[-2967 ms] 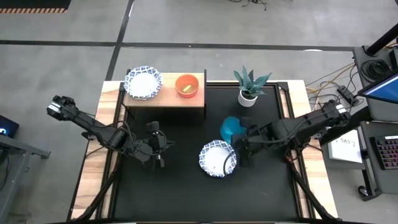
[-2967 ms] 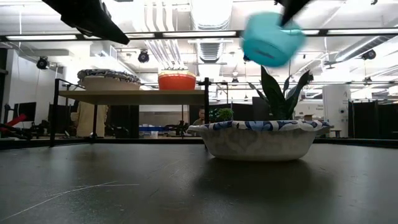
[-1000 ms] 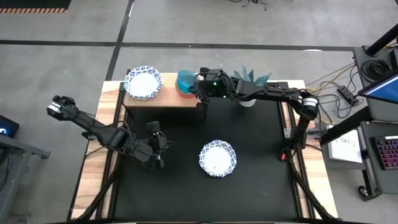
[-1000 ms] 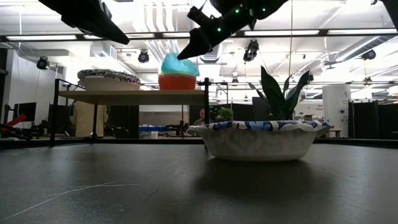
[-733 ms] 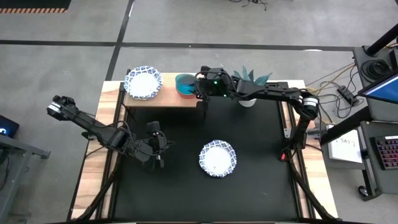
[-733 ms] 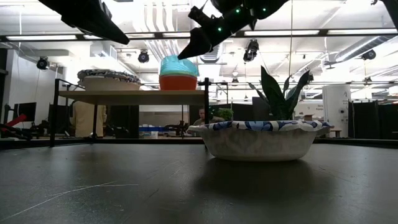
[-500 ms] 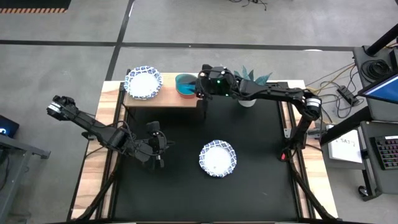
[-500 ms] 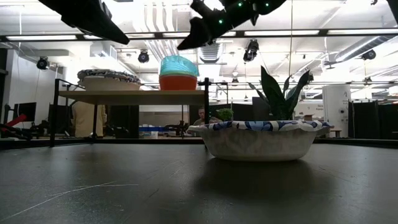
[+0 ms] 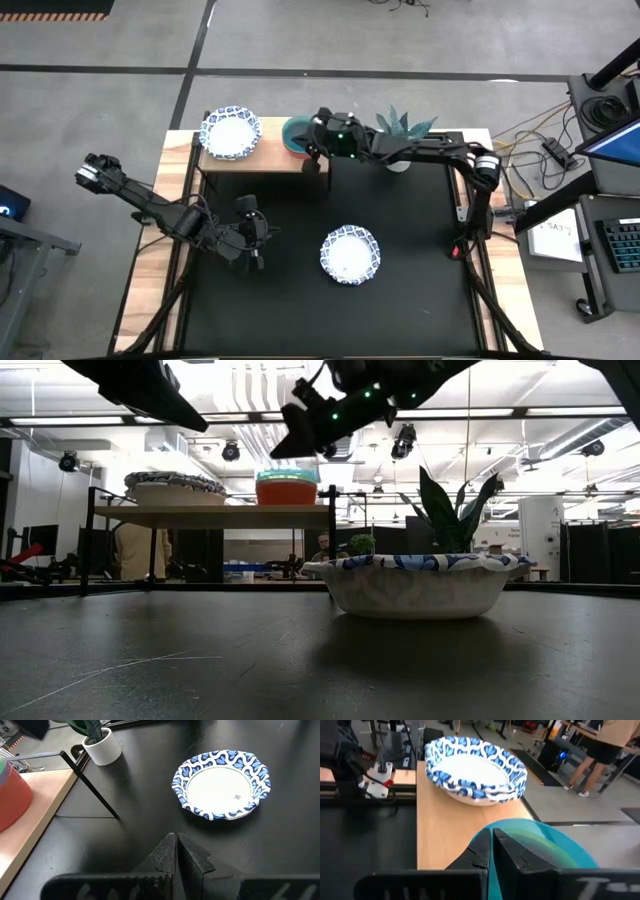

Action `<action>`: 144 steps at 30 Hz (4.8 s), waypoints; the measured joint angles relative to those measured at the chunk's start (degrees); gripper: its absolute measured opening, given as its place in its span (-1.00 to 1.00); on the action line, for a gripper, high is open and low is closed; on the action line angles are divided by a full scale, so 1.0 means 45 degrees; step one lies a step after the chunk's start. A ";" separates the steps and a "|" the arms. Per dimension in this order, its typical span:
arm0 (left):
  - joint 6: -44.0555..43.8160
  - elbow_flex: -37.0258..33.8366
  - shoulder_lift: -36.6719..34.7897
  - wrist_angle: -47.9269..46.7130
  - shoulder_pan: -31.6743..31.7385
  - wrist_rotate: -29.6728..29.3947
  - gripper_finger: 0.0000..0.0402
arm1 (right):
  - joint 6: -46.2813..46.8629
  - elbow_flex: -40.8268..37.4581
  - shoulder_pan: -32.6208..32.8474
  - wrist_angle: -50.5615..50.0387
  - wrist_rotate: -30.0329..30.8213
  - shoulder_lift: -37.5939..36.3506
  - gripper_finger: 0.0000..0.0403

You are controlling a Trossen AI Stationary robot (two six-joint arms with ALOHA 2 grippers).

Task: Place and stack bowls onto a shelf
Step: Stack the blue bowl on top of the yellow bowl on the shelf, then stack the blue bowl on top of the blue bowl on the shelf

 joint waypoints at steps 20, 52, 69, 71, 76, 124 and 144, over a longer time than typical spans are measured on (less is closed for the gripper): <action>-0.0448 0.0000 0.0000 0.0068 0.0000 0.0003 -1.00 | -0.0195 -0.0929 0.1499 -0.4947 -0.0097 -0.3203 -0.96; -0.1363 -0.0028 0.3625 0.8871 0.0654 -0.0865 -1.00 | -0.0628 -1.2676 0.4337 -0.0261 -0.0116 -1.3153 -0.96; -0.2962 0.2101 0.7897 0.8413 0.2407 0.0793 -0.29 | -0.1007 -1.2939 0.4337 -0.0345 -0.0762 -1.3418 -0.96; -0.3015 0.2461 0.8447 0.8324 0.2564 0.0826 -0.23 | -0.1002 -1.2941 0.4337 -0.0377 -0.0762 -1.3418 -0.96; -0.3440 0.3060 0.9492 0.7414 0.2840 0.0949 -0.17 | -0.0885 -1.2939 0.4337 -0.0404 -0.0762 -1.3418 -0.96; -0.2573 0.3138 -0.0673 -0.0904 0.4362 -0.1722 -1.00 | -0.0881 -1.3051 0.4333 -0.0299 -0.0743 -1.3418 -0.96; -0.5078 0.3138 -0.2943 -0.4715 1.2422 -0.1865 -0.99 | -0.0881 -1.3051 0.4333 -0.0277 -0.0732 -1.3418 -0.96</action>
